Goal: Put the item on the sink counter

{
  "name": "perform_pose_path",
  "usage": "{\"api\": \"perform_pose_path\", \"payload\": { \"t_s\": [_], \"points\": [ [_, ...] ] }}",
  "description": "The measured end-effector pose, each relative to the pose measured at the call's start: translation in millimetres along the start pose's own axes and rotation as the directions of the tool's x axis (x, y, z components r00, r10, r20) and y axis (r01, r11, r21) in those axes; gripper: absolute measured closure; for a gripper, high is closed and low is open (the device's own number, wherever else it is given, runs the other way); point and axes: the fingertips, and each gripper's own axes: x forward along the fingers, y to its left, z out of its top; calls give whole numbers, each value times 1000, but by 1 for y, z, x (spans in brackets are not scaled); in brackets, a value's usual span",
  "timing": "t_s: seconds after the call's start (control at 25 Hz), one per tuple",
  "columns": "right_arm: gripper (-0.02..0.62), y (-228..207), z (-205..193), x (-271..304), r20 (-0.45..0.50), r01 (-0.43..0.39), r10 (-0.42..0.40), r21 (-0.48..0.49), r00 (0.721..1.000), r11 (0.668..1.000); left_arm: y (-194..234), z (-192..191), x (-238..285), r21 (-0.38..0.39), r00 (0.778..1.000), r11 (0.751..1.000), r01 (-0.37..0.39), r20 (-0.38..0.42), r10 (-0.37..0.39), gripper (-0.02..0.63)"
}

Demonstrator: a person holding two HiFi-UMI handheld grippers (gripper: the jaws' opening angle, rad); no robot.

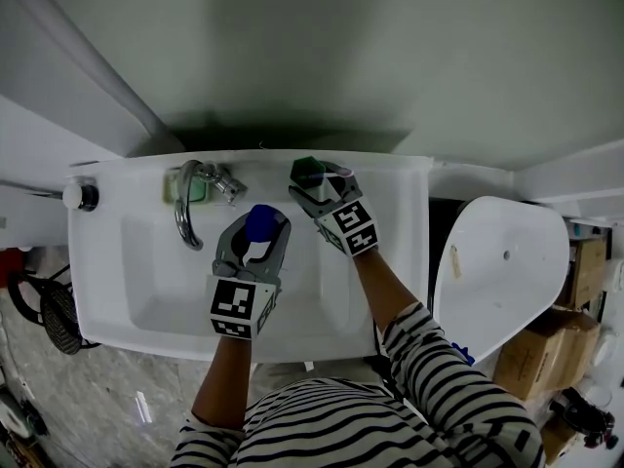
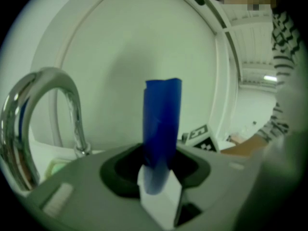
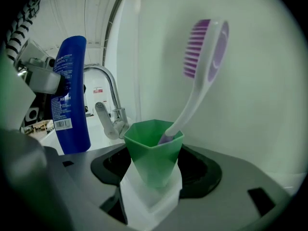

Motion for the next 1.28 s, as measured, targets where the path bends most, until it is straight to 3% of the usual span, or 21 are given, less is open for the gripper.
{"api": "perform_pose_path", "payload": {
  "t_s": [0.84,1.28],
  "points": [
    [288,3,-10,8,-5,-38,38,-2,999,999,13,2,15,-10,999,999,-46,-1,46,440],
    [287,-2,-16,-19,-18,-17,18,30,1000,999,21,14,27,14,996,996,-86,24,86,440]
  ]
}}
